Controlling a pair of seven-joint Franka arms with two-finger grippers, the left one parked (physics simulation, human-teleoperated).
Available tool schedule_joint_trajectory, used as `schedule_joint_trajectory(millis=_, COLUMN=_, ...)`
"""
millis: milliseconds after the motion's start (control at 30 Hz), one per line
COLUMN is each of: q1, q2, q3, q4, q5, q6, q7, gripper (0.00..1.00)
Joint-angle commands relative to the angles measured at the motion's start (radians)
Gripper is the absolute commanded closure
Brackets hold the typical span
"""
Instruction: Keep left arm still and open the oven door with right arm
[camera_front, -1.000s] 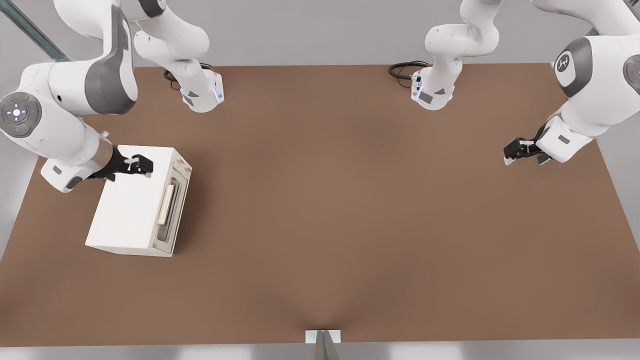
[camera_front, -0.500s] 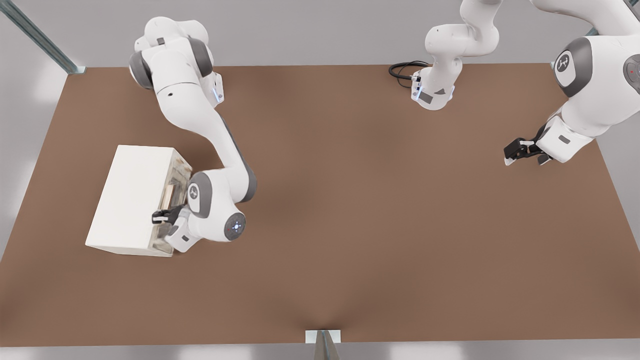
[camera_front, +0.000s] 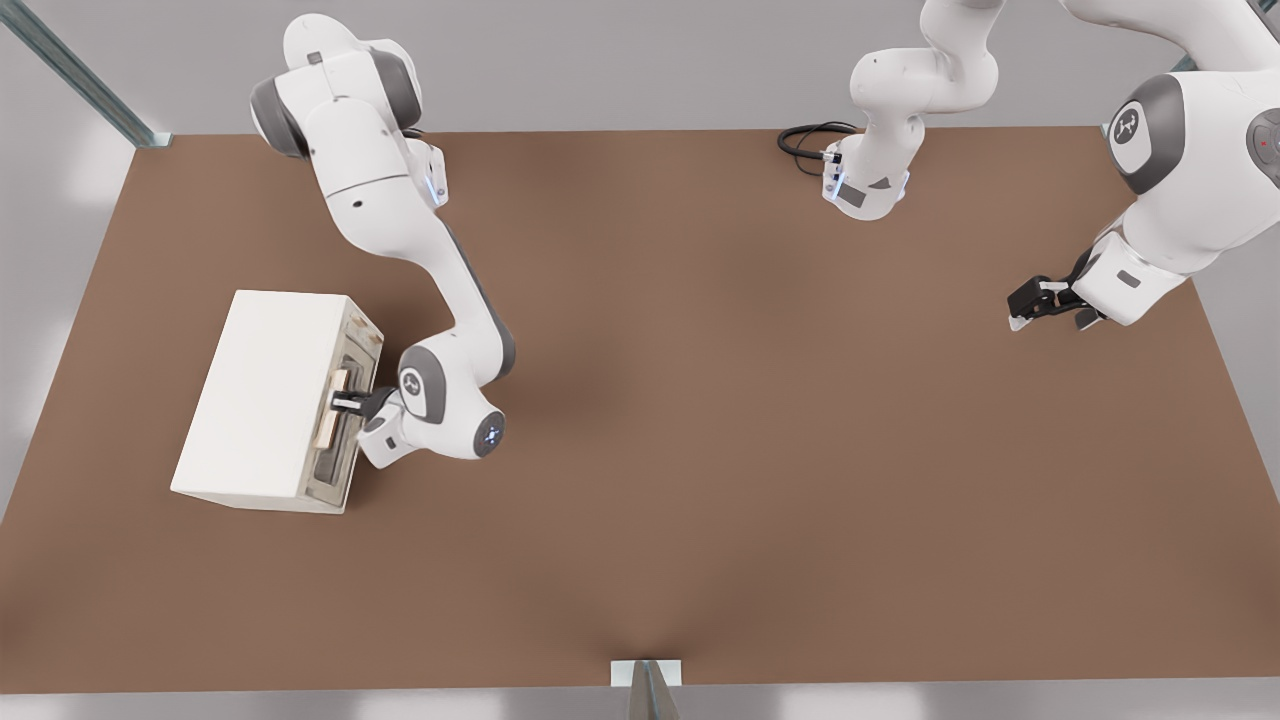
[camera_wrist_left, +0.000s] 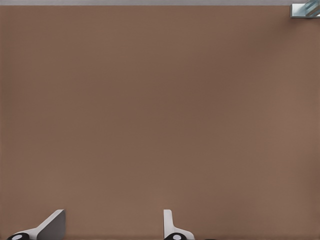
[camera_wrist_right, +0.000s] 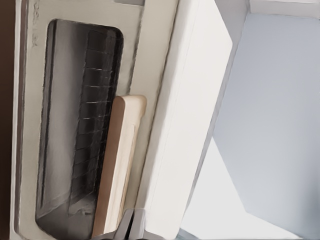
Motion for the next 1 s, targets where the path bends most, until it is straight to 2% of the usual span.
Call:
schedule_joint_trajectory(millis=0, q1=-0.001, q2=0.000, q3=0.000, q4=-0.015, q5=-0.001, q6=0.031, q7=0.414, gripper=1.00)
schedule_joint_trajectory(millis=333, q1=-0.002, q2=0.000, q3=0.000, q4=-0.038, q5=0.003, q6=0.022, q7=0.423, gripper=1.00)
schedule_joint_trajectory(millis=500, q1=0.027, q2=0.009, q3=0.004, q4=0.014, q5=0.020, q6=0.034, q7=0.412, gripper=1.00)
schedule_joint_trajectory(millis=633, q1=0.036, q2=0.032, q3=0.040, q4=0.117, q5=0.167, q6=0.097, q7=0.418, gripper=1.00)
schedule_joint_trajectory(millis=700, q1=0.001, q2=-0.050, q3=0.044, q4=0.143, q5=0.345, q6=0.108, q7=0.329, gripper=1.00)
schedule_joint_trajectory(millis=733, q1=-0.062, q2=-0.129, q3=0.052, q4=0.163, q5=0.501, q6=0.118, q7=0.178, gripper=1.00)
schedule_joint_trajectory(millis=767, q1=-0.130, q2=-0.219, q3=0.053, q4=0.164, q5=0.682, q6=0.105, q7=0.047, gripper=0.75)
schedule_joint_trajectory(millis=800, q1=-0.183, q2=-0.262, q3=0.070, q4=0.123, q5=0.778, q6=0.085, q7=0.021, gripper=0.00)
schedule_joint_trajectory(millis=867, q1=-0.291, q2=-0.400, q3=0.072, q4=0.244, q5=0.784, q6=-0.060, q7=-0.436, gripper=0.00)
schedule_joint_trajectory(millis=900, q1=-0.329, q2=-0.462, q3=0.064, q4=0.267, q5=0.782, q6=-0.106, q7=-0.514, gripper=0.00)
schedule_joint_trajectory(millis=933, q1=-0.334, q2=-0.474, q3=0.033, q4=0.307, q5=0.782, q6=-0.112, q7=-0.516, gripper=0.00)
schedule_joint_trajectory(millis=967, q1=-0.345, q2=-0.465, q3=0.033, q4=0.311, q5=0.782, q6=-0.115, q7=-0.518, gripper=0.00)
